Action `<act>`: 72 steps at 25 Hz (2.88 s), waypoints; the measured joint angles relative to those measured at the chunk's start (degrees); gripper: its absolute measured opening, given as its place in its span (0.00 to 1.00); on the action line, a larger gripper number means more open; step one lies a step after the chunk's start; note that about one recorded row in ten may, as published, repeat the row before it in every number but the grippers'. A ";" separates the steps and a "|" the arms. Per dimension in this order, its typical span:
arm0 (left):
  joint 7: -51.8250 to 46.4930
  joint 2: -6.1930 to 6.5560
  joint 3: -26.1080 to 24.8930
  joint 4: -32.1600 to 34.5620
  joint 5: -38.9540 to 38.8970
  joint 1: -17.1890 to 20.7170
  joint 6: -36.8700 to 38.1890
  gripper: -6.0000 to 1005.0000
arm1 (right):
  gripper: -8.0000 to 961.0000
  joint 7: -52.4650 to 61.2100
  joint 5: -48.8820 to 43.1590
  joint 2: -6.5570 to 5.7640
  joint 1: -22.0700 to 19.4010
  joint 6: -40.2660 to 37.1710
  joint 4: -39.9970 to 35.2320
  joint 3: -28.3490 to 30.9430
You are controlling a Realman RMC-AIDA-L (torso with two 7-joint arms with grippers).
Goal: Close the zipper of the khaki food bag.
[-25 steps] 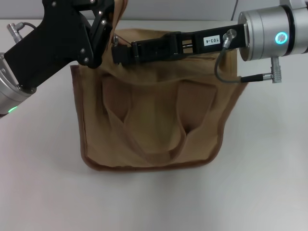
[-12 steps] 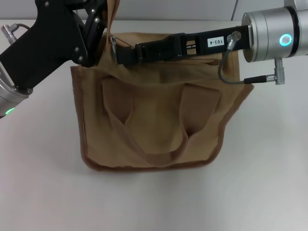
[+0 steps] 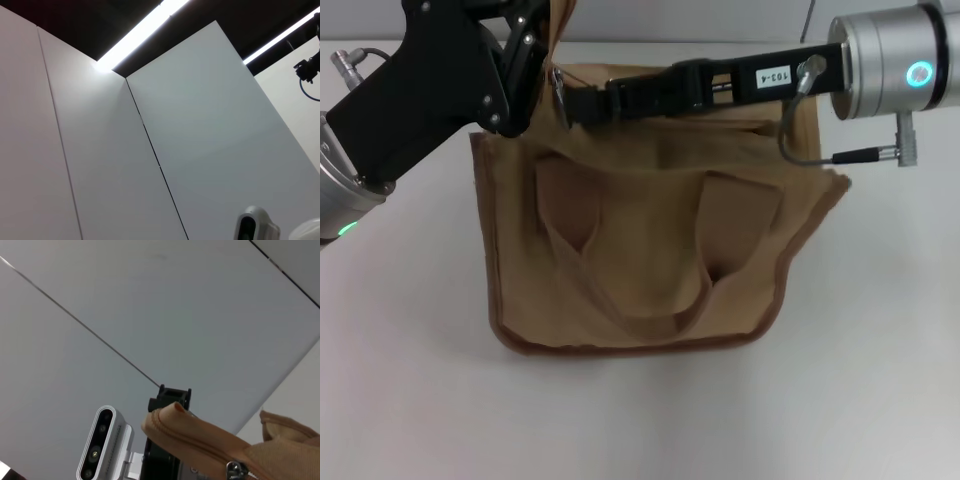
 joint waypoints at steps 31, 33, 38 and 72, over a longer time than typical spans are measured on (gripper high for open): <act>0.12 0.00 -0.30 -2.92 -2.70 0.00 -2.67 0.01 | 0.63 5.32 -0.46 -0.20 2.23 -0.27 -2.89 -2.66; -0.06 0.00 -0.30 -2.92 -2.72 0.00 -2.55 0.01 | 0.63 5.33 -0.47 -0.16 2.26 -0.19 -2.92 -2.70; -0.21 0.00 -0.27 -2.94 -2.75 0.00 -2.17 0.01 | 0.63 5.35 -0.47 -0.12 2.39 0.52 -2.98 -2.70; 0.40 0.00 0.23 -4.41 -2.79 -0.87 -1.79 0.01 | 0.40 5.10 -0.55 0.05 3.77 5.73 -2.83 -6.24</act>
